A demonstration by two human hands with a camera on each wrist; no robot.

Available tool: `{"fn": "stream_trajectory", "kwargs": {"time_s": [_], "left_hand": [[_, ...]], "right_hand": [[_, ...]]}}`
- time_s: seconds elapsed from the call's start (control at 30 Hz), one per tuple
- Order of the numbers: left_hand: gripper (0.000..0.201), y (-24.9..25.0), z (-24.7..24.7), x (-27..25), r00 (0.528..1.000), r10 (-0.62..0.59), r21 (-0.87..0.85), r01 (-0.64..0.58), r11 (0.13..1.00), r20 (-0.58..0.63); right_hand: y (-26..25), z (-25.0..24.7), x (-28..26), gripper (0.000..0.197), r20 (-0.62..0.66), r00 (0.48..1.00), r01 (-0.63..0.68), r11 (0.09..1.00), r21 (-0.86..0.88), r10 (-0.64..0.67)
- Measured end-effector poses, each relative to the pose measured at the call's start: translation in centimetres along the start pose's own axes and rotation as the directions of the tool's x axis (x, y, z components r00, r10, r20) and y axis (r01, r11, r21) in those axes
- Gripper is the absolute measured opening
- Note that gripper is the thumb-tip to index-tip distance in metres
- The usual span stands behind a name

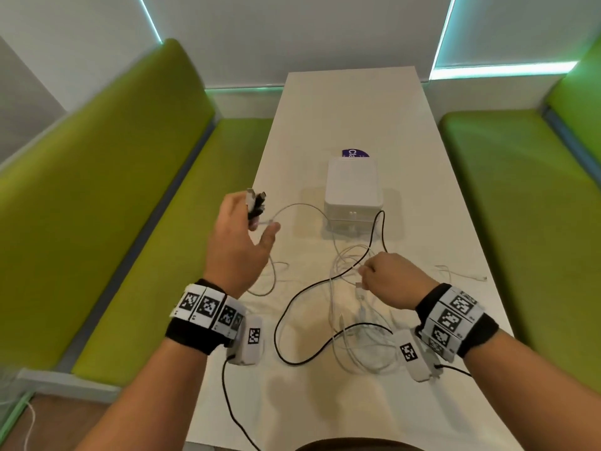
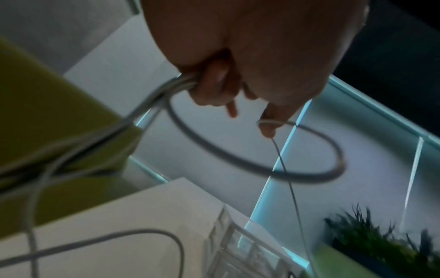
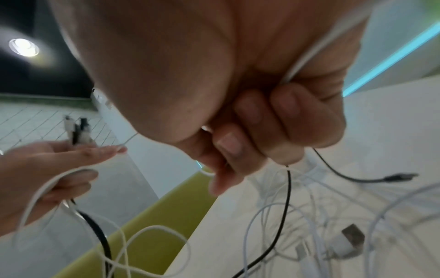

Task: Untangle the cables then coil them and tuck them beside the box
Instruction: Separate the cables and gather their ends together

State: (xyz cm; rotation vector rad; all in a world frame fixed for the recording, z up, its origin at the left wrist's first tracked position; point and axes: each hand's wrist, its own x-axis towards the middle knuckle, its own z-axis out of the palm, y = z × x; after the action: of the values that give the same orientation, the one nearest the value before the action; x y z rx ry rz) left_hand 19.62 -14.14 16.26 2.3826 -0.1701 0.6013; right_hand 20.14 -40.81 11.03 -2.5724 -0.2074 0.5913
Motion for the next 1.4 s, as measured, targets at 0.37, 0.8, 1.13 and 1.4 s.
{"fn": "stream_trajectory", "kwargs": {"time_s": [0.37,0.8,1.13,1.4], "left_hand": [[0.028,3.3,4.1,-2.5,0.788,0.13,0.023,-0.18,0.983,0.602],[0.026,-2.1,1.3,-0.7,0.948,-0.13,0.195,0.075,0.978,0.29],[0.024,1.1,5.0,-3.4,0.858,-0.054,-0.288,0.23,0.93,0.511],[0.029,-1.3,1.7,-1.7,0.851,-0.146,-0.327,0.345,0.88,0.504]], "right_hand": [[-3.2,-1.0,-1.9,0.026,-0.165,0.927,0.361,0.92,0.155,-0.336],[2.4,-2.2,-1.3,0.021,-0.268,0.953,0.205,0.952,0.228,-0.141],[0.5,-1.4,-1.1,0.064,-0.295,0.94,0.258,0.925,0.28,-0.173],[2.4,-1.0,-0.6,0.03,-0.24,0.971,0.128,0.885,0.447,-0.019]]}}
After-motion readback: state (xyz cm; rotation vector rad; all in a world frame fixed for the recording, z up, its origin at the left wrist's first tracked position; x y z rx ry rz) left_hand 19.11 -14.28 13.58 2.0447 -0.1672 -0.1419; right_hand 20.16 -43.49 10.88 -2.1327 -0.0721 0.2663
